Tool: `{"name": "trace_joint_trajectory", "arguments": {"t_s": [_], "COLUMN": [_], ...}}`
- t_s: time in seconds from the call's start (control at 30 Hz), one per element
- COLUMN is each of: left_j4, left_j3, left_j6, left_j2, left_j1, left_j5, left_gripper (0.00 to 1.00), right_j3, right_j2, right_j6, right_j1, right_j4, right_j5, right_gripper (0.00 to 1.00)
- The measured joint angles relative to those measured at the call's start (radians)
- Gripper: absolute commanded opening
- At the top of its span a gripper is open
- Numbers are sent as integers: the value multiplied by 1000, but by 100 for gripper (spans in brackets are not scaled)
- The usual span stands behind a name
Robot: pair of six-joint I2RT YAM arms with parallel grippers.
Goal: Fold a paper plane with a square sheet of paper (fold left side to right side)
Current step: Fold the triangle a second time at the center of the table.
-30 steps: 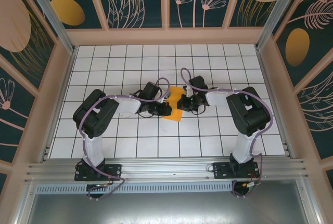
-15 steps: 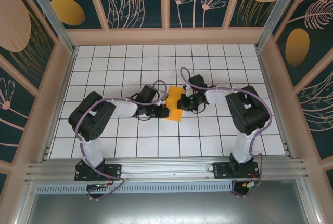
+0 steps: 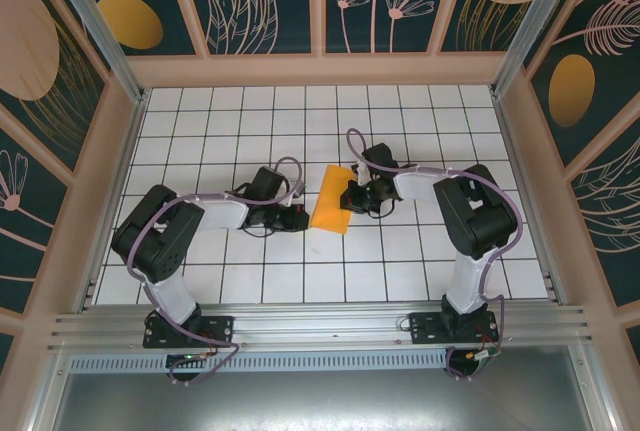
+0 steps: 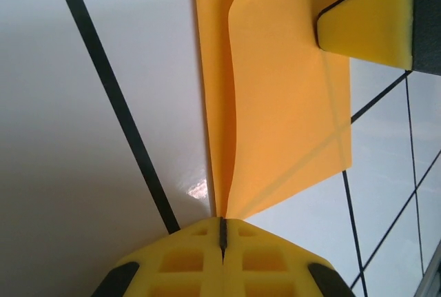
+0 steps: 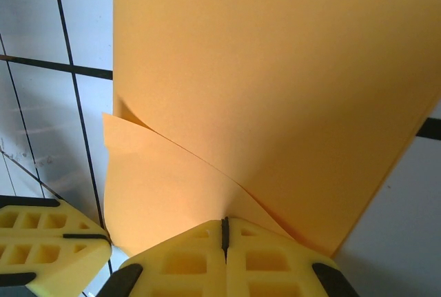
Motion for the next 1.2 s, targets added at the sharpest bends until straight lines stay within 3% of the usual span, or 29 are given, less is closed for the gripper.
{"name": "trace_joint_trajectory", "arguments": {"t_s": [0.23,0.57,0.9,1.2], "left_j4": [-2,-2,-37,-40], "left_j3": [20,99,119,120], "left_j6": [0,24,51,55], "left_j2": [-56,89,100,98], "left_j1": [2,2,-17,-26], "left_j5": [41,47,-5,-28], "left_gripper": [0,2,2,2], "right_j3": [1,1,1,32], "right_j2": [0,0,-51,-56], "right_j6": [0,0,-3,16], "right_j1": [0,0,16,126], "right_j4": [0,0,-37,-45], "right_j5": [0,0,70,56], "right_gripper": [0,0,0,0]}}
